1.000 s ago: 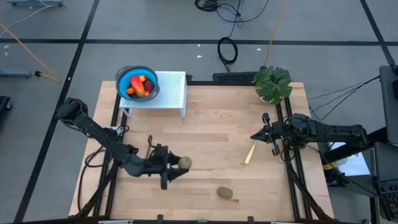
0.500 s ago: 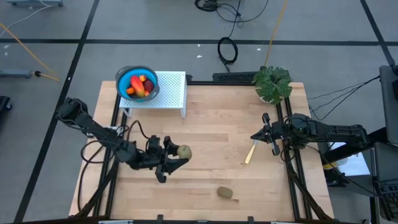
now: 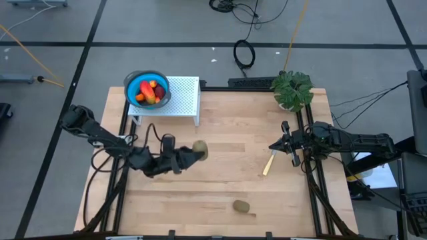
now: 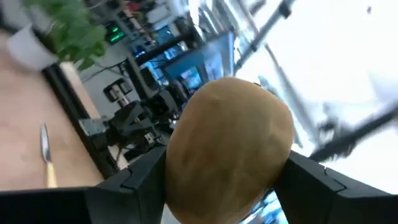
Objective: Pick & Place Fruit
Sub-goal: Put the left kiwi into the blue strainer bowl on the shelf
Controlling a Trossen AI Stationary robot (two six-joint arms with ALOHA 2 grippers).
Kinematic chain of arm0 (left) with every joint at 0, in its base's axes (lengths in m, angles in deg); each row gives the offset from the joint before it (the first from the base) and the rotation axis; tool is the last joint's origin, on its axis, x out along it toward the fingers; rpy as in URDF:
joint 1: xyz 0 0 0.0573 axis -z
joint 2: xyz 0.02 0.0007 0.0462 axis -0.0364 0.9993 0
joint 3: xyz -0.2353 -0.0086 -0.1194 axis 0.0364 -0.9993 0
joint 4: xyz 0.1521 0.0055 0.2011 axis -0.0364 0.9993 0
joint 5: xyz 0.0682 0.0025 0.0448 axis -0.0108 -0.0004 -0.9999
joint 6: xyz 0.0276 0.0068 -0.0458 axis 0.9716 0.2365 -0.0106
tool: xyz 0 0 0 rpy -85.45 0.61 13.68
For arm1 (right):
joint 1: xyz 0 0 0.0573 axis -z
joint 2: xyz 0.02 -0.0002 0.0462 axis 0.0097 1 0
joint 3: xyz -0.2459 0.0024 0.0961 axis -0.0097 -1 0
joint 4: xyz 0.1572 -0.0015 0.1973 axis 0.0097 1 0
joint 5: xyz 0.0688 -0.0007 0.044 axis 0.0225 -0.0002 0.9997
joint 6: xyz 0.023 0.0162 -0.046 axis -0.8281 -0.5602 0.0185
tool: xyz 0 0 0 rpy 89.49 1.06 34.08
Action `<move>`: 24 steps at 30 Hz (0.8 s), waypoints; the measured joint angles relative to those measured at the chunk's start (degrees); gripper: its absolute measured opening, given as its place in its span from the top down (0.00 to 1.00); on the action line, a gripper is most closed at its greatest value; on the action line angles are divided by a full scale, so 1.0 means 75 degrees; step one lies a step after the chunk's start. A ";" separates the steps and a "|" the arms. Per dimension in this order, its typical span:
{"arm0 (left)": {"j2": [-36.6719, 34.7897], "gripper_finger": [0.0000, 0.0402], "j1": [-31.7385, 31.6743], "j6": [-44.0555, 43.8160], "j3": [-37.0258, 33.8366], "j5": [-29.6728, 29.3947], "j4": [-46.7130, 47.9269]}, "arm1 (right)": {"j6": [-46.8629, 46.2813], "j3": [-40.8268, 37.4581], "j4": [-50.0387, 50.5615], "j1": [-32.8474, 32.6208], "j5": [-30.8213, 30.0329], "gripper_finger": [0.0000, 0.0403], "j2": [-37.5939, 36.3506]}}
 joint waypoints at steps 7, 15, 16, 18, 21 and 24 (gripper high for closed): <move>0.0000 0.39 -0.0361 -0.2839 0.0000 -0.0268 0.0008 | 0.0067 0.0000 0.0000 -0.0003 0.0000 1.00 0.0000; 0.0000 0.40 -0.0681 -0.4633 0.0000 -0.0268 0.0015 | 0.0291 -0.0001 0.0000 -0.0002 0.0002 1.00 0.0000; 0.0000 0.39 -0.0699 -0.4734 0.0000 -0.0267 0.0015 | 0.0289 0.0000 0.0000 0.0000 0.0000 1.00 0.0000; 0.0000 0.39 -0.0736 -0.4809 0.0000 -0.0257 0.0015 | 0.0289 0.0000 0.0000 0.0000 0.0001 1.00 0.0000; 0.0000 0.39 -0.0735 -0.4782 0.0000 -0.0254 0.0015 | 0.0290 -0.0003 0.0000 0.0000 0.0000 1.00 0.0000; 0.0000 0.39 -0.0735 -0.4376 0.0000 -0.0173 0.0069 | 0.0291 0.0000 0.0000 0.0000 0.0000 1.00 0.0000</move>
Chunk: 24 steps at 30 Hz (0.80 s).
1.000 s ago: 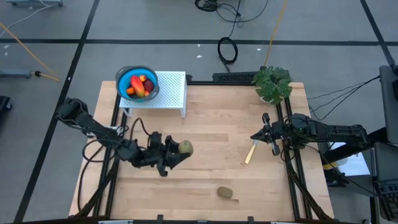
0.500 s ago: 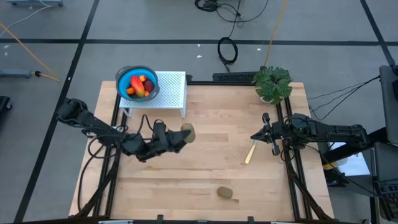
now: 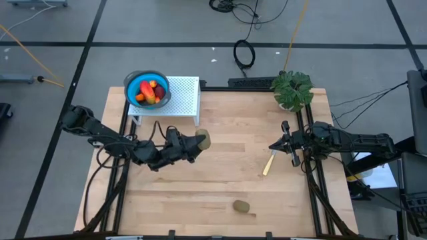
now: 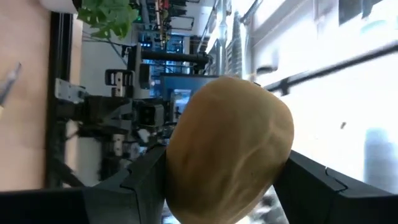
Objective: Pick & Place Fruit
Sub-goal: Put the left kiwi into the blue strainer bowl on the shelf
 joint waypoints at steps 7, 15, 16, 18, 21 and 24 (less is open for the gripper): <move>0.0000 0.39 -0.0135 0.1415 0.0003 0.0258 0.1198 | 0.0000 0.0000 0.0000 0.0000 0.0000 1.00 0.0000; 0.0003 0.39 -0.0794 0.1491 0.0000 0.0367 0.2830 | 0.0462 0.0000 0.0000 -0.0003 0.0000 1.00 0.0000; 0.0003 0.39 -0.0930 0.1593 0.0000 0.0499 0.2924 | 0.0524 -0.0001 -0.0002 -0.0003 0.0000 1.00 0.0000; 0.0003 0.39 -0.1222 0.1934 0.0000 0.0766 0.2959 | 0.0579 -0.0001 -0.0002 -0.0002 0.0000 1.00 0.0000; 0.0003 0.39 -0.1709 0.2365 0.0003 0.1162 0.2936 | 0.0603 0.0000 -0.0003 -0.0001 0.0000 1.00 0.0000; -0.0098 0.39 -0.2241 0.2862 0.0003 0.1690 0.2980 | 0.0603 -0.0003 -0.0003 -0.0003 -0.0003 1.00 0.0000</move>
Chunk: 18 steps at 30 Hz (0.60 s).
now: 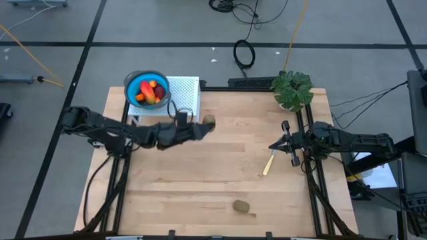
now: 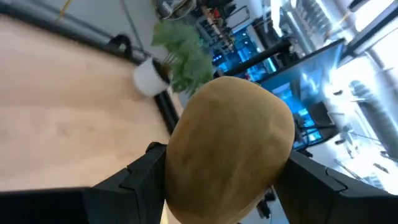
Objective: Pick & Place Fruit
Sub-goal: Put the left kiwi into the blue strainer bowl on the shelf
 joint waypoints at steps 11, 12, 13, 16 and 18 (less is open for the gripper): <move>-0.0425 0.39 -0.2169 0.1991 0.1187 0.2223 0.1750 | -0.0048 0.0003 -0.0003 0.0002 -0.0012 1.00 0.0000; -0.0437 0.39 -0.2352 0.2169 0.1361 0.2346 0.2196 | -0.0055 0.0003 -0.0003 0.0003 -0.0018 1.00 0.0000; -0.0435 0.39 -0.2525 0.2376 0.1564 0.2495 0.2621 | -0.0055 0.0003 -0.0006 0.0001 -0.0020 1.00 -0.0003; -0.0426 0.39 -0.3015 0.3095 0.2250 0.2830 0.3762 | -0.0064 0.0003 -0.0004 0.0003 -0.0035 1.00 -0.0001; -0.0444 0.39 -0.3308 0.3574 0.2725 0.2848 0.4504 | -0.0083 0.0003 -0.0007 0.0003 -0.0038 1.00 0.0000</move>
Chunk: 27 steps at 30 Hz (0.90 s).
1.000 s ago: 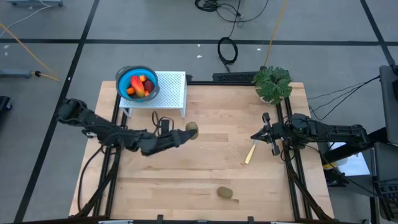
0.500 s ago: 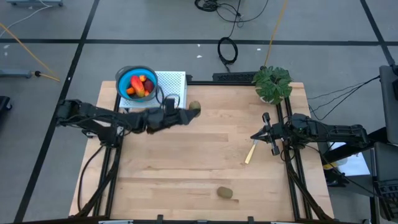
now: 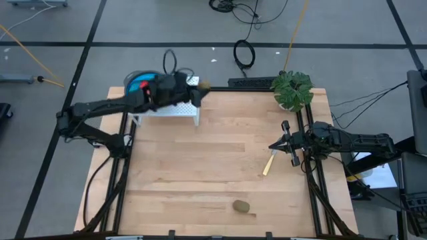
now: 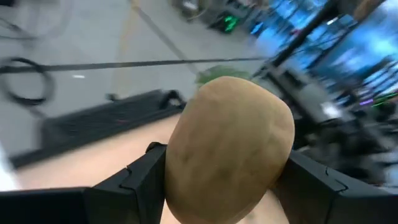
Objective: Pick & Place Fruit
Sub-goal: Put the left kiwi into the blue strainer bowl on the shelf
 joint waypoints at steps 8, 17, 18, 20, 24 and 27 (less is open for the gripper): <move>-0.0005 0.39 -0.1091 0.1551 0.1458 -0.0097 0.2632 | -0.0003 0.0000 0.0001 0.0000 -0.0002 1.00 0.0000; -0.0130 0.39 -0.2146 0.1983 0.1745 -0.0903 0.4946 | -0.0005 0.0000 0.0001 0.0000 0.0000 1.00 0.0000; -0.0150 0.39 -0.2253 0.1940 0.1744 -0.1095 0.5169 | -0.0005 0.0000 0.0001 0.0000 0.0000 1.00 0.0000; -0.0179 0.39 -0.2437 0.1847 0.1744 -0.1491 0.5609 | -0.0005 0.0000 0.0001 0.0000 0.0000 1.00 0.0000; -0.0391 0.39 -0.2835 0.1552 0.1742 -0.2157 0.6264 | -0.0011 0.0000 0.0001 0.0000 0.0000 1.00 0.0000; -0.0541 0.39 -0.3125 0.1143 0.1740 -0.2590 0.6966 | -0.0011 0.0000 0.0004 0.0000 0.0000 1.00 0.0000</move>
